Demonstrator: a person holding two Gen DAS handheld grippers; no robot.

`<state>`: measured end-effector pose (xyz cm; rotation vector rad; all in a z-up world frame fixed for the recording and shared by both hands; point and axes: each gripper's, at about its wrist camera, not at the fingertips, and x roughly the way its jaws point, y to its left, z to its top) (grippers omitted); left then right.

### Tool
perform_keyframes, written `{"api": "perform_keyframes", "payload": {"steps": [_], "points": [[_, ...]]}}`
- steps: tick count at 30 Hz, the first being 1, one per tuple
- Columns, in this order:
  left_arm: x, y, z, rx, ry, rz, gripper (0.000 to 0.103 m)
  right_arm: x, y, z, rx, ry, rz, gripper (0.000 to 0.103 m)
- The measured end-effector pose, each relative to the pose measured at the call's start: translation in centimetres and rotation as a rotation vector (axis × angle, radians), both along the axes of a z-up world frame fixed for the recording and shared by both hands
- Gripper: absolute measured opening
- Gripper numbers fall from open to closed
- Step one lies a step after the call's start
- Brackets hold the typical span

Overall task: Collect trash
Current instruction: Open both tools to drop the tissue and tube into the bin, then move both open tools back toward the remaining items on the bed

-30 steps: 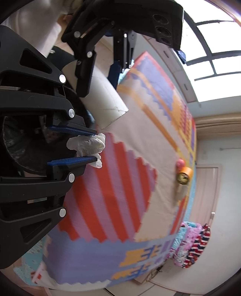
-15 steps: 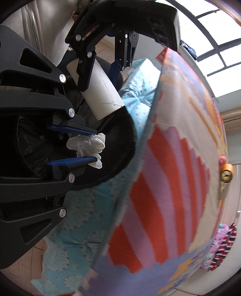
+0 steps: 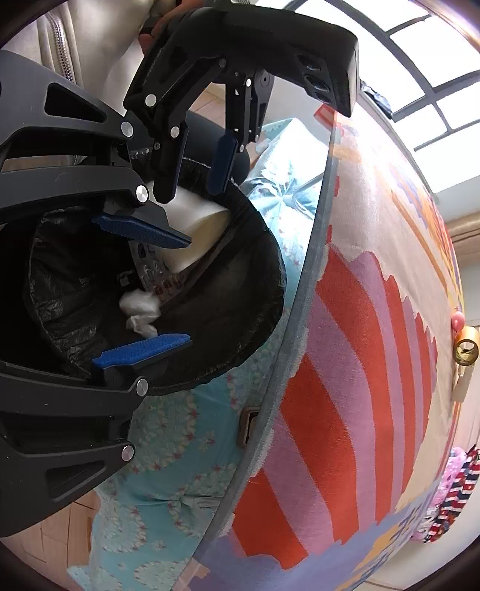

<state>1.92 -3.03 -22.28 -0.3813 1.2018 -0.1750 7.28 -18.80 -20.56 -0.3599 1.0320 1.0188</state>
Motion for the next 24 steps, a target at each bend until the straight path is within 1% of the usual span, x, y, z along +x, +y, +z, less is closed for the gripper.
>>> {"api": "perform_keyframes", "payload": {"steps": [3, 8, 15, 24], "points": [[-0.1, 0.0, 0.2, 0.0, -0.006, 0.006, 0.057, 0.4, 0.0, 0.2, 0.002, 0.003, -0.004, 0.048], [-0.3, 0.5, 1.7, 0.01, -0.042, 0.016, 0.057, 0.5, 0.0, 1.1, 0.015, -0.012, -0.009, 0.048], [-0.7, 1.5, 5.2, 0.037, -0.122, 0.034, 0.057, 0.6, -0.5, 2.9, 0.039, -0.046, -0.015, 0.048], [-0.6, 2.6, 8.8, 0.07, -0.209, 0.056, 0.057, 1.1, -0.4, 5.1, 0.062, -0.086, -0.014, 0.048]]}}
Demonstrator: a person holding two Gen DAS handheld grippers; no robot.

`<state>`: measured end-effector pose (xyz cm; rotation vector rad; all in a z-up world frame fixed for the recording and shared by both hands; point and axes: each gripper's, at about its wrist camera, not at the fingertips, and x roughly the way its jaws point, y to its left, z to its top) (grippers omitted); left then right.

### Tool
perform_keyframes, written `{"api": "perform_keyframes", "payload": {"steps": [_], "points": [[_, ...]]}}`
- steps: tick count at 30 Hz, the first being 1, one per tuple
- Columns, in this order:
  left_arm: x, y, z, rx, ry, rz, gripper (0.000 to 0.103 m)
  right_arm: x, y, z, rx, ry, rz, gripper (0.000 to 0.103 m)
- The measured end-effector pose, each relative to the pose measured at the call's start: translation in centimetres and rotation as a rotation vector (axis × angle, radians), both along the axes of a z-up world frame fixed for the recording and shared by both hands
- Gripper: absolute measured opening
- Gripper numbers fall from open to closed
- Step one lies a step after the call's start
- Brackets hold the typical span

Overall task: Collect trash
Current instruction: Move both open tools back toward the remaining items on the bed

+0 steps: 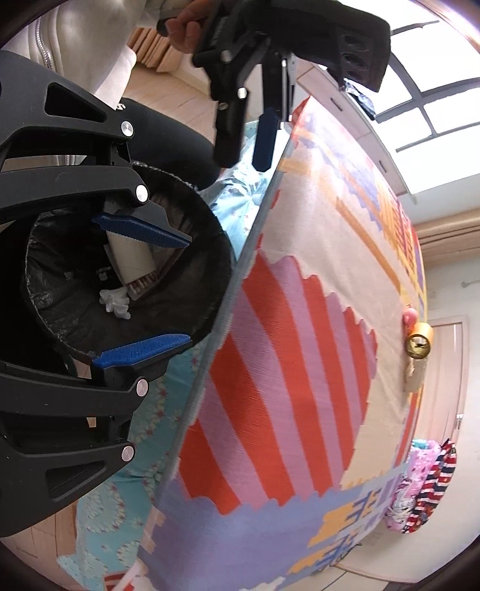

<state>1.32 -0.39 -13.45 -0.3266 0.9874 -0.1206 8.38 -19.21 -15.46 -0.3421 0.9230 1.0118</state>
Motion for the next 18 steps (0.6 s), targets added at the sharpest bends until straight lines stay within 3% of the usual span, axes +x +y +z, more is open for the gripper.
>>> {"api": "perform_keyframes", "payload": {"steps": [18], "points": [[2.4, 3.9, 5.2, 0.049, -0.113, 0.023, 0.057, 3.0, 1.3, 4.9, 0.052, -0.124, 0.0, 0.053]]}}
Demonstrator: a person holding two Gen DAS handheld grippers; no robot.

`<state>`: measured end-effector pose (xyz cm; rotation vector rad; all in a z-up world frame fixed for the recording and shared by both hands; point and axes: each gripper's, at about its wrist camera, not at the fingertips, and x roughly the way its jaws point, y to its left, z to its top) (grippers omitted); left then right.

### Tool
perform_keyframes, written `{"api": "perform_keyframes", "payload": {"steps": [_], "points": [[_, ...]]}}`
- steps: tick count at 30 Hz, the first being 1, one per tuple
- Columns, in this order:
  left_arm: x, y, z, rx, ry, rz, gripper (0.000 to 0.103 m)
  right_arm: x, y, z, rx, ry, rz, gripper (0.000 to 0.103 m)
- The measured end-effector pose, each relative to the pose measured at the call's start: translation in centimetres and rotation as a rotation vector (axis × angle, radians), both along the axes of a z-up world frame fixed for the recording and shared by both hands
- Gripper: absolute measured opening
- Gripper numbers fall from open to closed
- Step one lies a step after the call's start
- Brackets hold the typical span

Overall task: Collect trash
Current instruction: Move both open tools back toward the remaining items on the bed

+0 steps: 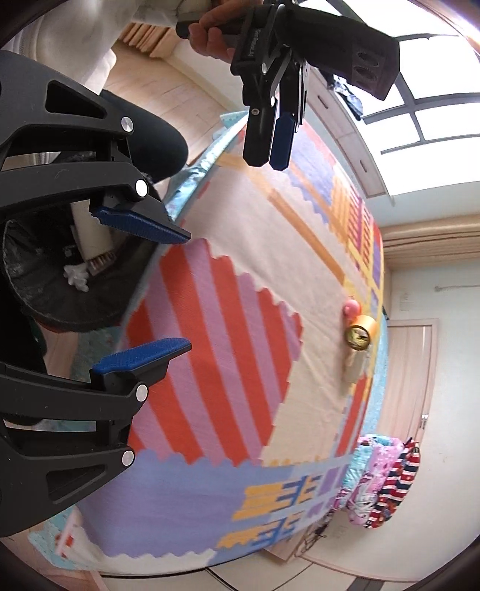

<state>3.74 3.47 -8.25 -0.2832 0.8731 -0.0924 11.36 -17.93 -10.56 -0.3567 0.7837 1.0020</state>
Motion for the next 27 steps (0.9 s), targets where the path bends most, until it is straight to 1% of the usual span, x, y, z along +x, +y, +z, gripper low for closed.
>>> {"api": "perform_keyframes", "payload": {"steps": [6, 7, 8, 14, 16, 18, 23, 27], "points": [[1.6, 1.7, 0.9, 0.008, -0.014, 0.014, 0.057, 1.8, 1.0, 0.9, 0.018, -0.003, 0.0, 0.054], [2.0, 2.0, 1.1, 0.008, -0.019, 0.016, 0.057, 2.1, 1.1, 1.1, 0.024, -0.003, -0.002, 0.056], [2.3, 2.3, 1.2, 0.008, -0.023, 0.018, 0.057, 2.6, 1.4, 1.3, 0.029, -0.008, -0.007, 0.058], [4.3, 4.0, 1.6, 0.009, -0.04, 0.04, 0.057, 4.7, 3.1, 2.4, 0.031, -0.047, -0.008, 0.059], [5.1, 4.5, 1.5, 0.025, -0.038, 0.044, 0.057, 5.4, 3.6, 2.7, 0.03, -0.059, -0.01, 0.06], [5.8, 5.1, 1.5, 0.029, -0.039, 0.048, 0.057, 6.4, 4.1, 3.0, 0.04, -0.059, -0.013, 0.062], [7.8, 7.2, 1.2, 0.029, -0.043, 0.072, 0.057, 9.3, 5.4, 3.3, 0.06, -0.053, -0.039, 0.065], [9.8, 8.9, 0.6, 0.064, -0.03, 0.097, 0.057, 12.0, 6.2, 3.1, 0.087, -0.027, -0.086, 0.065]]}}
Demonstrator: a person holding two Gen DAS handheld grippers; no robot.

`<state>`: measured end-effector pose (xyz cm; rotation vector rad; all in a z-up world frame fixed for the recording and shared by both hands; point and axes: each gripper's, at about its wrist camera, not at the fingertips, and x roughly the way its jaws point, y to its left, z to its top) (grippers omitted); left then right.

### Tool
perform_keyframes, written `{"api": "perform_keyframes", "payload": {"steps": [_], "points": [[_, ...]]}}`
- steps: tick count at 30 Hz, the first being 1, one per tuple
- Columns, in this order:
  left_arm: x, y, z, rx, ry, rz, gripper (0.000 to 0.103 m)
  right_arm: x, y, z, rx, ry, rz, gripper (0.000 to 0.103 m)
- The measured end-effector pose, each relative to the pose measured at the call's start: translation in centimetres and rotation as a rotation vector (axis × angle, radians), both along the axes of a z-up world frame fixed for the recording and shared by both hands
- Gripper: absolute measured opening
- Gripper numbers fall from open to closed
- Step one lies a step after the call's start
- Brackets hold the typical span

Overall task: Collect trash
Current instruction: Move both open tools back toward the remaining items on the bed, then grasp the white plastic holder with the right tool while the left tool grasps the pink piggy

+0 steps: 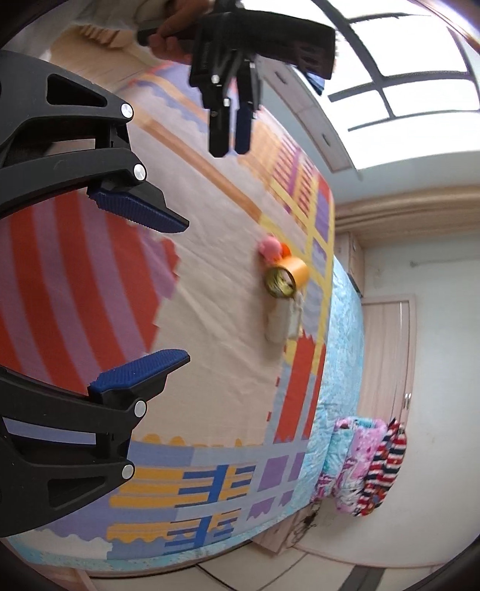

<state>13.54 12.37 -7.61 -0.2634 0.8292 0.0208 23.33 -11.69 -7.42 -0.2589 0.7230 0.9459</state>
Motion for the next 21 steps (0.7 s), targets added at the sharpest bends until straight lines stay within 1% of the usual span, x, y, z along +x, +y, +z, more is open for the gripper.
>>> {"api": "perform_keyframes", "payload": {"steps": [4, 6, 7, 11, 15, 19, 21], "points": [[1.6, 1.3, -0.1, 0.024, -0.007, 0.004, 0.057, 2.3, 1.0, -0.1, 0.014, 0.018, -0.009, 0.065], [2.5, 1.8, -0.2, 0.028, -0.012, 0.0, 0.057, 3.4, 1.7, 0.0, 0.02, 0.024, -0.011, 0.072], [3.0, 2.1, -0.2, 0.031, -0.013, -0.001, 0.057, 3.8, 2.0, 0.0, 0.023, 0.024, -0.008, 0.074], [5.2, 3.0, -0.7, 0.037, -0.006, -0.02, 0.057, 5.6, 4.0, -0.1, 0.001, 0.014, 0.003, 0.074], [6.9, 3.8, -1.6, 0.039, 0.012, -0.029, 0.057, 7.3, 5.8, -0.4, 0.003, 0.04, 0.02, 0.074], [8.4, 4.7, -2.3, 0.02, 0.019, -0.039, 0.057, 9.2, 7.7, -1.1, 0.004, 0.068, 0.032, 0.074], [9.0, 5.0, -2.5, 0.024, 0.019, -0.046, 0.057, 10.0, 8.5, -1.4, -0.001, 0.065, 0.033, 0.074]]}}
